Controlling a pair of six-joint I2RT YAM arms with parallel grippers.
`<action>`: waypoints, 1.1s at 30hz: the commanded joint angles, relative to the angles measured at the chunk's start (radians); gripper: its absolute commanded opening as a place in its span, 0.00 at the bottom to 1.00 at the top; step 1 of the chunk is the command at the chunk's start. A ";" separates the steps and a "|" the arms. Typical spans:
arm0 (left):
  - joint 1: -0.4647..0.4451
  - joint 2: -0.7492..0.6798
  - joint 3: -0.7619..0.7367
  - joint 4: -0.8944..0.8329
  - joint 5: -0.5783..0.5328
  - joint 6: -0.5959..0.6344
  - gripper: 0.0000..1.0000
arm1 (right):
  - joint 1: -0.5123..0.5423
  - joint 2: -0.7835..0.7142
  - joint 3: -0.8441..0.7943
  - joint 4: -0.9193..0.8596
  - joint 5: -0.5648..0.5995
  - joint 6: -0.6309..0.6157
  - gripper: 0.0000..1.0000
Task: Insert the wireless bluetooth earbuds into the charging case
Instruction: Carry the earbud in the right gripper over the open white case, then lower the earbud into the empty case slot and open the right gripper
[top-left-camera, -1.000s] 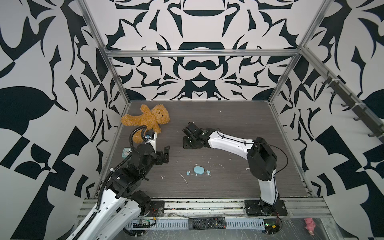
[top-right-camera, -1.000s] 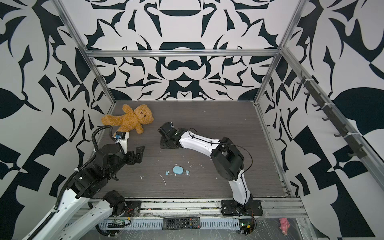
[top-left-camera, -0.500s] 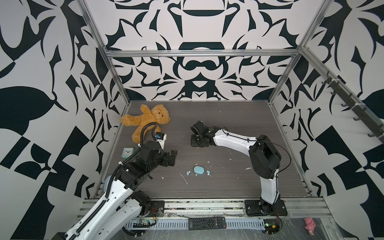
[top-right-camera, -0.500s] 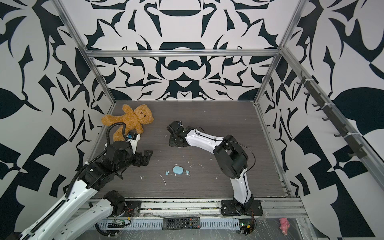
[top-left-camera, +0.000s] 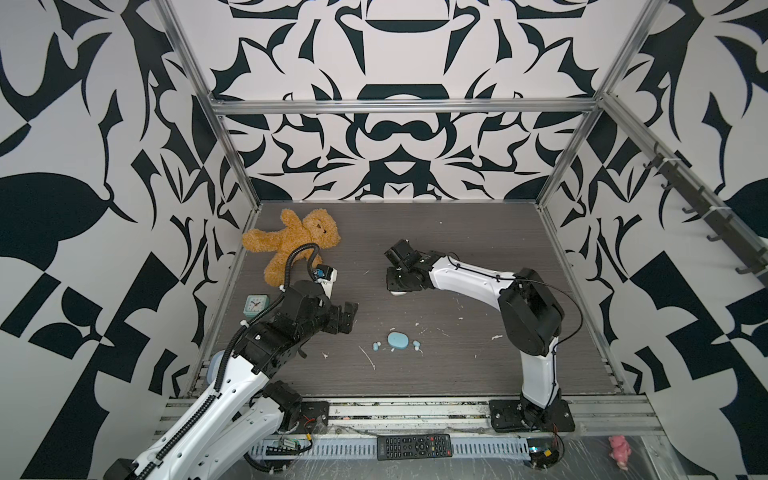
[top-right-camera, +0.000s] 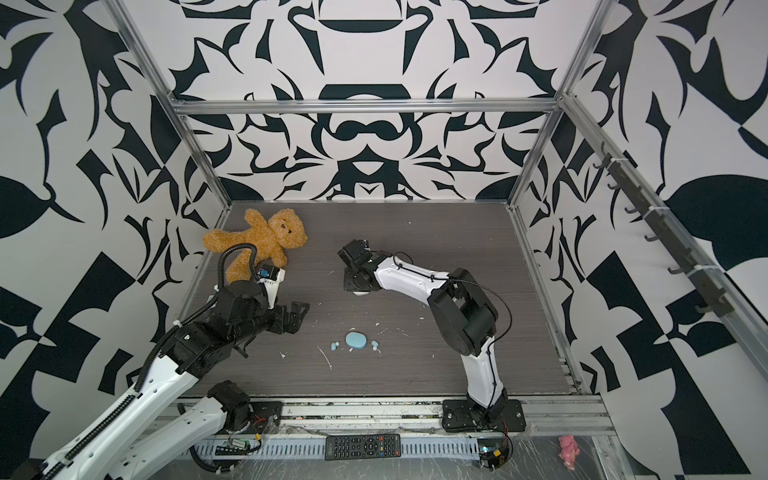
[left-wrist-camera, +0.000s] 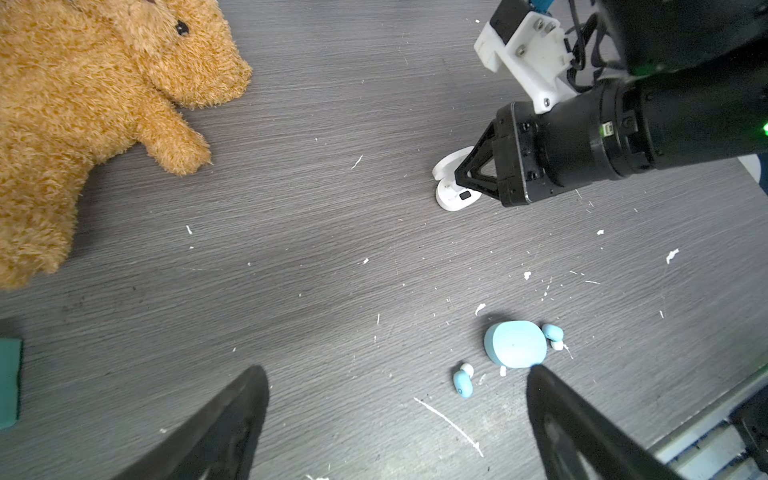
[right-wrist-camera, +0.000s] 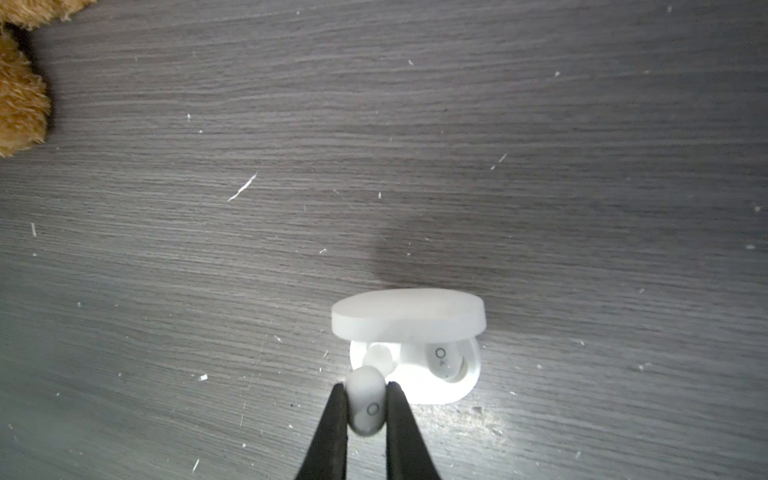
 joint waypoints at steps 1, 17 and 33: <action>0.004 0.003 -0.002 0.013 0.014 0.004 0.99 | -0.004 0.001 -0.001 -0.013 0.022 -0.018 0.16; 0.003 -0.002 -0.004 0.012 0.017 0.005 0.99 | -0.005 0.039 0.006 -0.016 0.005 -0.020 0.16; 0.003 -0.002 -0.004 0.012 0.016 0.006 0.99 | -0.005 0.062 0.006 -0.017 -0.011 -0.017 0.21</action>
